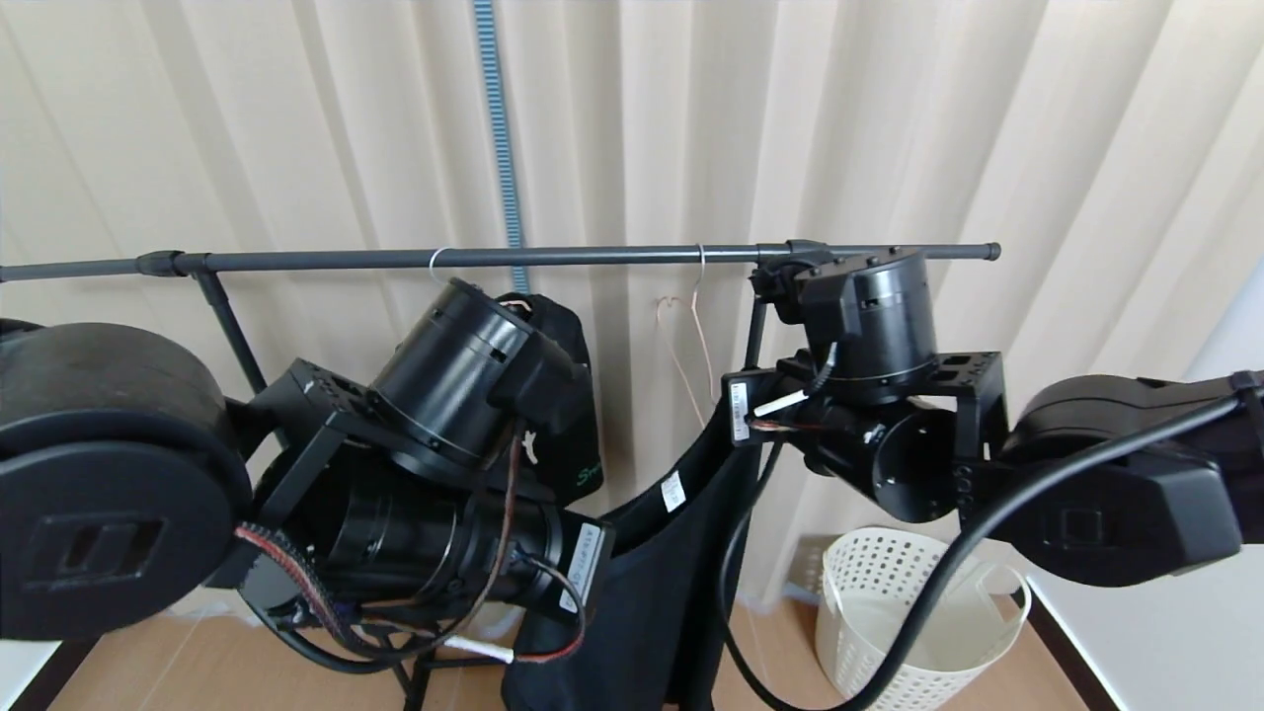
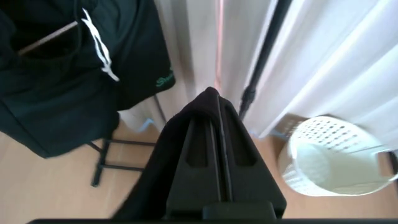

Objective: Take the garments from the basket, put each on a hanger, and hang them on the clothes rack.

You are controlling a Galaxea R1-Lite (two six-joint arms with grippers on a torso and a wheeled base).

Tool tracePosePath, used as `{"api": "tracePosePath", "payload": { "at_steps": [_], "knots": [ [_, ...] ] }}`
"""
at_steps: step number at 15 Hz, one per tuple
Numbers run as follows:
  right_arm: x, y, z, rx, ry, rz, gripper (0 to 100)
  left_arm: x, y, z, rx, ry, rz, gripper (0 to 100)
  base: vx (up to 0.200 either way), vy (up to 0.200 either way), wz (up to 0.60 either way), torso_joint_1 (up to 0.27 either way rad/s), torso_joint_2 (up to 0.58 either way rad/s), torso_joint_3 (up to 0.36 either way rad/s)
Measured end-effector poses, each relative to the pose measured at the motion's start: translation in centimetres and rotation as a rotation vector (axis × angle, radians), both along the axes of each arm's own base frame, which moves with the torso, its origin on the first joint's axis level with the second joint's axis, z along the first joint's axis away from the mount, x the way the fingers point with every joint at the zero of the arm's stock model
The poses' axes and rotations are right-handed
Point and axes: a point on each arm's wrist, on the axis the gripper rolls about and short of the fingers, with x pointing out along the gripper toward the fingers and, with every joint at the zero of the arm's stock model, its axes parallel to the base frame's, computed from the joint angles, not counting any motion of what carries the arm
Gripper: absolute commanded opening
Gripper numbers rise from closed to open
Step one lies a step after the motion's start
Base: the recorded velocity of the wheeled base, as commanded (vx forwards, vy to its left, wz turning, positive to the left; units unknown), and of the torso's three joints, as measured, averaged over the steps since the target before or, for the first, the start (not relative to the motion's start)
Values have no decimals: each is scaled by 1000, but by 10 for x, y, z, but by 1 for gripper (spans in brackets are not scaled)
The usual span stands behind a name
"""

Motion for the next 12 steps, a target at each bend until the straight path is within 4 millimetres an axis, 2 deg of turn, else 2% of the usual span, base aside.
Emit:
{"api": "tracePosePath", "payload": {
  "at_steps": [2,5,9,12],
  "knots": [
    [-11,-13,4,-81,-15,2,0,13,7,6,-11,-27,39,0,0,0,0,0,0,0],
    [-29,-29,3,-241,-28,-31,0,30,2,14,-43,-63,65,0,0,0,0,0,0,0],
    [-58,-30,0,-372,-25,-42,0,54,-17,19,-80,-102,70,0,0,0,0,0,0,0],
    [-67,-35,4,-382,-20,-31,0,61,-25,17,-82,-105,62,0,0,0,0,0,0,0]
  ]
}}
